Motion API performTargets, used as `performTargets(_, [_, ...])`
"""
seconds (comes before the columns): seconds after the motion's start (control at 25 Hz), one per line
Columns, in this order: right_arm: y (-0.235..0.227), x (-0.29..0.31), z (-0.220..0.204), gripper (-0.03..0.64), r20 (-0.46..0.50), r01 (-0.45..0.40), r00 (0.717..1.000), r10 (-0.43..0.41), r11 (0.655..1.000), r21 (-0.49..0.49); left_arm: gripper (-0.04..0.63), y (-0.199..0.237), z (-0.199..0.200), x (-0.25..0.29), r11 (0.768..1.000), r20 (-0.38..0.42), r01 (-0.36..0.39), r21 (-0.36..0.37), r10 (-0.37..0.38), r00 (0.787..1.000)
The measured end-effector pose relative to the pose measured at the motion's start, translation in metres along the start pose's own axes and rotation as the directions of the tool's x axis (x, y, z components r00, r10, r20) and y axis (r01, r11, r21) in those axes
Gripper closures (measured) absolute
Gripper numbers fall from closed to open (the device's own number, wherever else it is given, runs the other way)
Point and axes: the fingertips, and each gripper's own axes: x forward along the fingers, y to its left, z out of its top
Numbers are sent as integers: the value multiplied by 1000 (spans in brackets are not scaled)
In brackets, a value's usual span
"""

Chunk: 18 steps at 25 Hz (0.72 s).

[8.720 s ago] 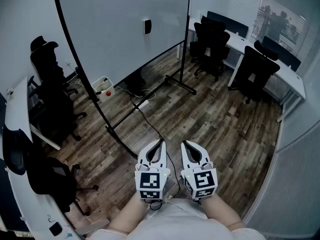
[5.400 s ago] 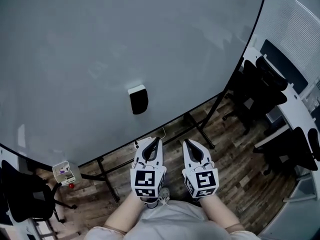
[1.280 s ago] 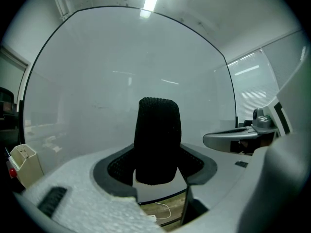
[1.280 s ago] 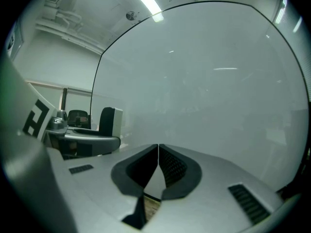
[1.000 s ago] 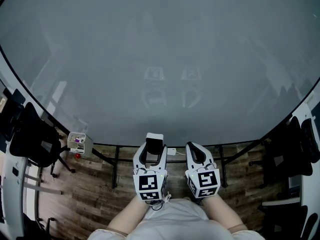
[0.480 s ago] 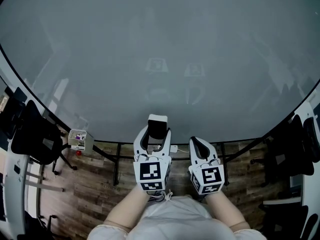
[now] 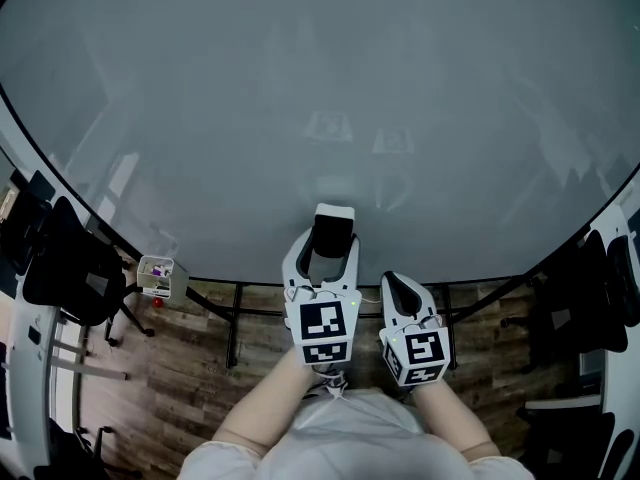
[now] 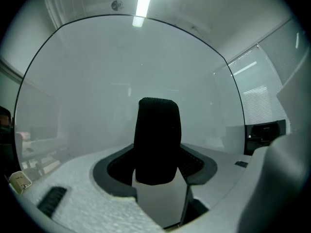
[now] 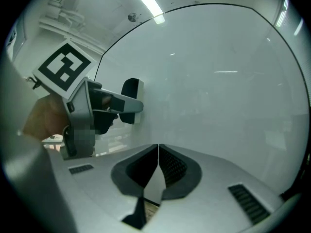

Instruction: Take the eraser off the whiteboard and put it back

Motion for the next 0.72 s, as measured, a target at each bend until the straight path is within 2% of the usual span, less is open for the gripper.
performTargets(0.32, [-10, 1, 1, 589, -1, 19, 1000, -19, 1000, -6, 336, 11, -13, 10, 1000, -40, -21, -17, 20, 999])
performTargets(0.72, [-12, 0, 3, 589, 11, 37, 999, -37, 999, -34, 328, 7, -13, 12, 998, -23, -56, -11, 55, 998])
